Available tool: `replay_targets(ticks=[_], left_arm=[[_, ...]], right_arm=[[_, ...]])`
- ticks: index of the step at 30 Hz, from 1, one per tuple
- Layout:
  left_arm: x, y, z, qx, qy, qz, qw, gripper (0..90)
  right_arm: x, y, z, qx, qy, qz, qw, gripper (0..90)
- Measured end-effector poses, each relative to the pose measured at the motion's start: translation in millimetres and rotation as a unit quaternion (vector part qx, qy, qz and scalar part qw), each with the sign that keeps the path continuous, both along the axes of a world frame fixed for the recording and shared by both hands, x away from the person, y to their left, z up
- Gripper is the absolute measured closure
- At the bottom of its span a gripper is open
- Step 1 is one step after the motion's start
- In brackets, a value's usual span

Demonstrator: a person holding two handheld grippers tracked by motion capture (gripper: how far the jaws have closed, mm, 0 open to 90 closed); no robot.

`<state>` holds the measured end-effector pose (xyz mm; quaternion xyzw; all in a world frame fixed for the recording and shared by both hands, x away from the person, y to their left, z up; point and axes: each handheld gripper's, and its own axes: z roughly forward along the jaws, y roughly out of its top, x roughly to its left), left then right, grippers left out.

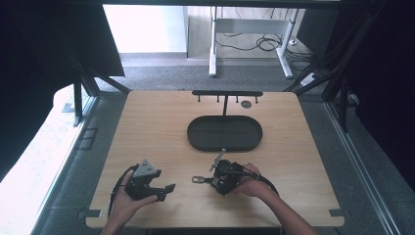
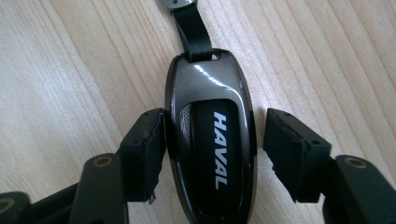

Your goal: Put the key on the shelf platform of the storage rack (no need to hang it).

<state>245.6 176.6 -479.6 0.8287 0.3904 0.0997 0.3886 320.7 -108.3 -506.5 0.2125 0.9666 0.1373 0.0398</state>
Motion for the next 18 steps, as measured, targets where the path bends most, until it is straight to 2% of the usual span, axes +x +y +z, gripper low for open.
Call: replay_targets(ticks=[4,12,18], left_arm=[[-0.6,-0.2,0.6,-0.002,-0.002,0.001,1.0000,25.4],[-0.5,-1.9,0.0,0.001,-0.001,-0.003,1.0000,25.4],[-0.5,-0.1,0.7,-0.001,-0.002,0.001,1.0000,25.4]], right_arm=[[0.9,-0.1,0.6,0.003,0.009,0.005,0.9999,46.7],[1.1,0.3,1.1,0.002,0.010,0.006,0.9999,48.6],[2.8,2.7,2.1,-0.010,0.016,0.012,0.9998,49.0]])
